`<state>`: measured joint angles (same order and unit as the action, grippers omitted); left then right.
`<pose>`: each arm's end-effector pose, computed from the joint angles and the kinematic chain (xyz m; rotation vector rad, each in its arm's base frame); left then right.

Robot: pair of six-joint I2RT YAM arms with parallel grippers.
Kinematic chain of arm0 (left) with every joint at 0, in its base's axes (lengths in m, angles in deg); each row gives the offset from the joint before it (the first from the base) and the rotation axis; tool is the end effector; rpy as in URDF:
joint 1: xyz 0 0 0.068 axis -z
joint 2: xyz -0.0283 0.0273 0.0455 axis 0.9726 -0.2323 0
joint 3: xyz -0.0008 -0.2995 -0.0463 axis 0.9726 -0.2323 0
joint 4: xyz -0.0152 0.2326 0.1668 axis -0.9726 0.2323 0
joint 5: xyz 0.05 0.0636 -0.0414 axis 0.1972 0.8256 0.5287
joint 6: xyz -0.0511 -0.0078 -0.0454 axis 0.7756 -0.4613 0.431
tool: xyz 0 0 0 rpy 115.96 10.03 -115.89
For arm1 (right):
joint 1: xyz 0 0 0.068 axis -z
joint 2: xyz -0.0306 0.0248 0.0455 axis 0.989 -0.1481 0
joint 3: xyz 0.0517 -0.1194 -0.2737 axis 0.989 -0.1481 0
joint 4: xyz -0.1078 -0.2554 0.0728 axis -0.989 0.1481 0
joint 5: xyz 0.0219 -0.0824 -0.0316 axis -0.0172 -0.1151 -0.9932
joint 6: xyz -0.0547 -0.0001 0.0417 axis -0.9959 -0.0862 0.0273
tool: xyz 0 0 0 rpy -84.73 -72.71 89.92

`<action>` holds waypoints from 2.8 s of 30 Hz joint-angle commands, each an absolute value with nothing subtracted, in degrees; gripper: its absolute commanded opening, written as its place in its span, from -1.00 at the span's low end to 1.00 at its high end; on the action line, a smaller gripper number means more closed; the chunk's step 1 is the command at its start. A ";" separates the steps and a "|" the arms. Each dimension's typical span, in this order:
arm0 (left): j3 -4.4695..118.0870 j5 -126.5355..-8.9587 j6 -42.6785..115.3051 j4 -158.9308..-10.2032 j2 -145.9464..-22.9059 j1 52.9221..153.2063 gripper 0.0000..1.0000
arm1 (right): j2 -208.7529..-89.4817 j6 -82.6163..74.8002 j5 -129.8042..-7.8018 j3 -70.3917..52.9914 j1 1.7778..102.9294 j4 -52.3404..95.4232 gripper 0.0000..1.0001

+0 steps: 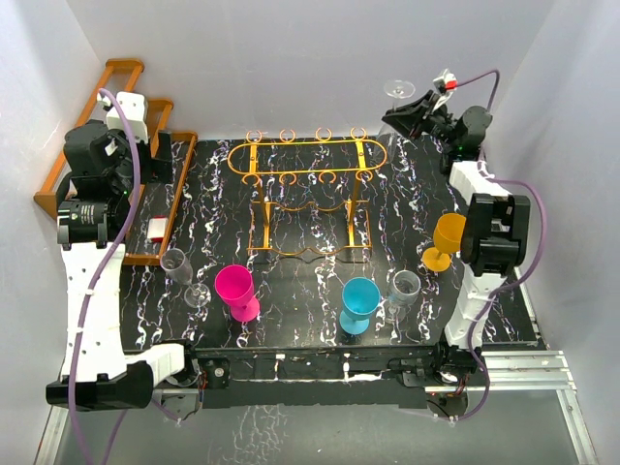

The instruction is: Place the wine glass upside down on the wine glass rack

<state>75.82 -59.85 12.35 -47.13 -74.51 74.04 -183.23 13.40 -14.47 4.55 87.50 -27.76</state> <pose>0.2439 0.0104 0.5321 0.1545 1.7359 0.1854 0.5107 -0.0044 0.3521 -0.6546 1.2946 0.8942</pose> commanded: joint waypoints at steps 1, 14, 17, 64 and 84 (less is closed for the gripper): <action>78.13 -62.52 12.80 -45.28 -75.03 73.06 0.70 | -185.15 14.02 -11.45 10.30 85.02 -34.19 -0.84; 76.61 -77.04 13.33 -40.76 -76.19 72.79 0.71 | -184.43 13.54 -7.44 8.11 82.45 -38.14 -0.84; 78.12 -82.27 13.60 -38.05 -77.26 72.79 0.73 | -184.13 14.07 -7.28 7.21 82.32 -40.56 -0.84; 80.27 -82.16 10.67 -31.64 -77.76 72.79 0.76 | -180.24 16.92 -2.26 -3.27 78.71 -59.34 -0.84; 96.08 -72.44 -3.97 -2.47 -85.48 72.81 0.66 | -178.79 16.31 -2.57 -7.83 78.29 -59.67 -0.84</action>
<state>92.65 -74.25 4.05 -16.84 -85.73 73.03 -182.60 16.92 -1.11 -7.80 78.48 -55.67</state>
